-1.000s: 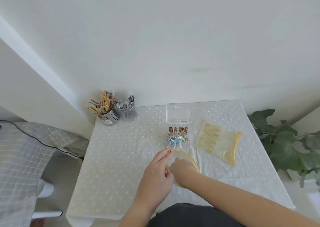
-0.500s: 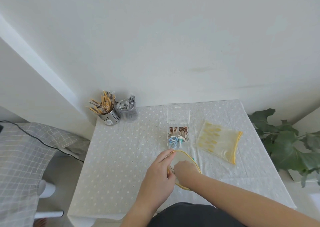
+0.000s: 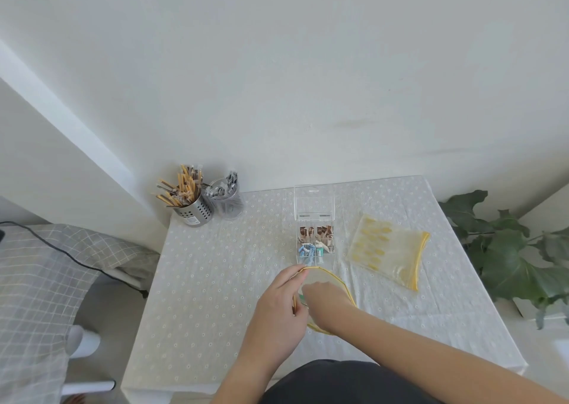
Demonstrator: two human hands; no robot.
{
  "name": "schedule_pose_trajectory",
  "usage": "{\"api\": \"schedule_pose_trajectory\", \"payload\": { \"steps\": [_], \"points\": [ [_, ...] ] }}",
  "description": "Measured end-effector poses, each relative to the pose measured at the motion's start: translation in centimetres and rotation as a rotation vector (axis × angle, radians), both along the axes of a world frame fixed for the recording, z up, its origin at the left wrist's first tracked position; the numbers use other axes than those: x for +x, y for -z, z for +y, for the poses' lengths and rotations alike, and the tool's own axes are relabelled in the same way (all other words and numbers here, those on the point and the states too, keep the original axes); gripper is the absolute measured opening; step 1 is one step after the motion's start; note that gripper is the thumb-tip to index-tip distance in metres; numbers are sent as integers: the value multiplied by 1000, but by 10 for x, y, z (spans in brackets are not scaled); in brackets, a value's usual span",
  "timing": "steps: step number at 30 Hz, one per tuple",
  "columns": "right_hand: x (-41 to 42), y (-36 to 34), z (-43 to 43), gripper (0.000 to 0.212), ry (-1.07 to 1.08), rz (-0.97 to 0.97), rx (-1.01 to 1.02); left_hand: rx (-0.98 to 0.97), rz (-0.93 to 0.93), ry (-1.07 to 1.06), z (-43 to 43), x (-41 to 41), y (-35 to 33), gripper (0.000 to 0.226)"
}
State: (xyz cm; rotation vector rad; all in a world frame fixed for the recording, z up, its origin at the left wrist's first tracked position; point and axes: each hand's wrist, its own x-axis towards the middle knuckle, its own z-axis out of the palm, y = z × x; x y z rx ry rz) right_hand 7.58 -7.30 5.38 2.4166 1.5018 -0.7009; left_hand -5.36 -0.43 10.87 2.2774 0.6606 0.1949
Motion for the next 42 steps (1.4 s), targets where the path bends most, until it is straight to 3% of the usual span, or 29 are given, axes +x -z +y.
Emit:
{"api": "schedule_pose_trajectory", "payload": {
  "steps": [4,14,34,38,42],
  "points": [
    [-2,9,-4,24,-84,-42,-75,-8,28,27,-2,0,3,63],
    [3,48,-1,36,11,9,42,-21,35,32,-2,2,5,60],
    [5,35,12,18,26,151,-8,-45,26,-10,6,6,3,58],
    [5,14,13,36,-4,126,-14,-39,28,-23,8,6,5,60],
    [9,-6,12,39,9,178,-2,-44,18,-44,9,6,4,61]
  ]
}}
